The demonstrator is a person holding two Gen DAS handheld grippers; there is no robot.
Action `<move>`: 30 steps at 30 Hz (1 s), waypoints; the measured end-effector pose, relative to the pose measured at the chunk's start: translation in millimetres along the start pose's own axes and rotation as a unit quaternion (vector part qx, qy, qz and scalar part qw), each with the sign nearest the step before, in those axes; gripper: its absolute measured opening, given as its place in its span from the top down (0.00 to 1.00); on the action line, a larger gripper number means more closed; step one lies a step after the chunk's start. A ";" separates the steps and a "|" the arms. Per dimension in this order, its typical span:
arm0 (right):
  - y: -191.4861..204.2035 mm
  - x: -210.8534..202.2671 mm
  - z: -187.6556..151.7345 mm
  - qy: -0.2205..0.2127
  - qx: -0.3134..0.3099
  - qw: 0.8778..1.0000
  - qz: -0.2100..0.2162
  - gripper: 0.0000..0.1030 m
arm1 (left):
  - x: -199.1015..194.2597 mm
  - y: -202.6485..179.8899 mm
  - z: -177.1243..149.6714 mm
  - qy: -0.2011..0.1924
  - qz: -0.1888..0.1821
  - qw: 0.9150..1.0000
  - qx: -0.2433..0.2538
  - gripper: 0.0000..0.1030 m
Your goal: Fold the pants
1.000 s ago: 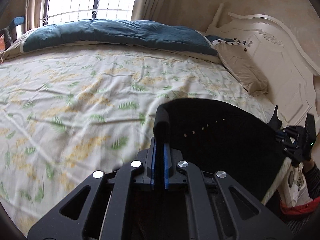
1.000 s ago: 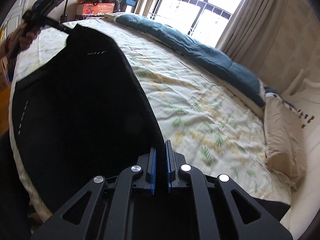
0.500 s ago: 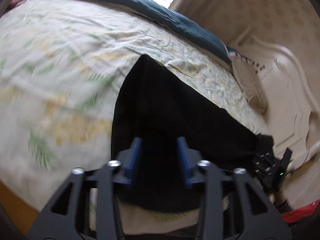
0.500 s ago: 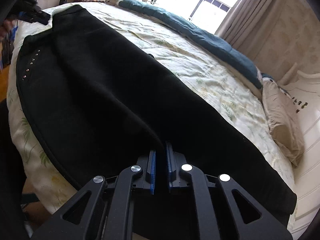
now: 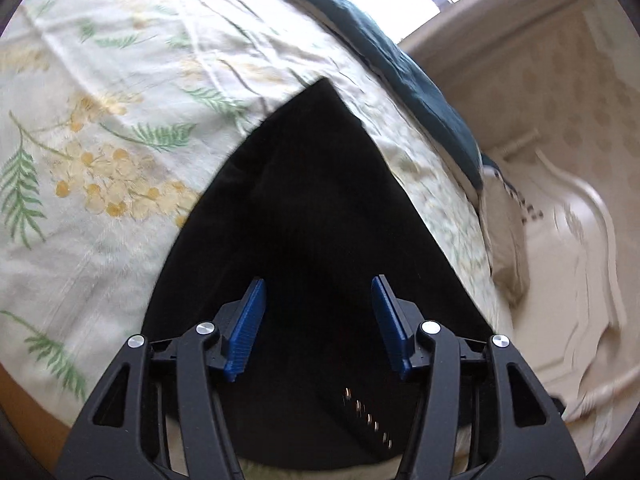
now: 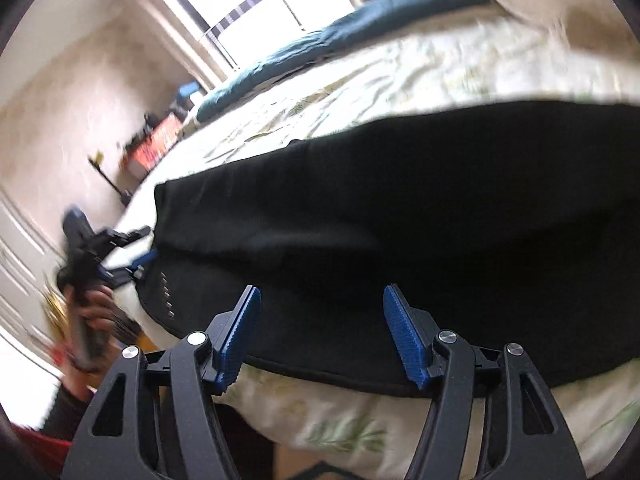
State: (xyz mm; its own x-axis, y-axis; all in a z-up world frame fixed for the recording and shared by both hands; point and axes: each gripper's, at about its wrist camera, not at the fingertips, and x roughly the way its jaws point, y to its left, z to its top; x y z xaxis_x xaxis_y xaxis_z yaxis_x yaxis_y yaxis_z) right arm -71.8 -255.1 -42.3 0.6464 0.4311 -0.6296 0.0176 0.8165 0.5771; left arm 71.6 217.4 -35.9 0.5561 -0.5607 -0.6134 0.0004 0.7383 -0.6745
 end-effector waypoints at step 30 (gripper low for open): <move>-11.5 46.8 8.6 -0.033 0.185 0.979 0.072 0.87 | 17.9 -16.8 9.7 0.017 0.021 1.000 -0.006 0.94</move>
State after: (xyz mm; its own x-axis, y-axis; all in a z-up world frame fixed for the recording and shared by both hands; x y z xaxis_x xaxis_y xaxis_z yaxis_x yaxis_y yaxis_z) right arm -35.2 -247.6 -74.0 0.7099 0.4964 -0.4997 0.1903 0.5479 0.8146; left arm 89.6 198.6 -31.6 0.5272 -0.5421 -0.6544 -0.0328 0.7566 -0.6531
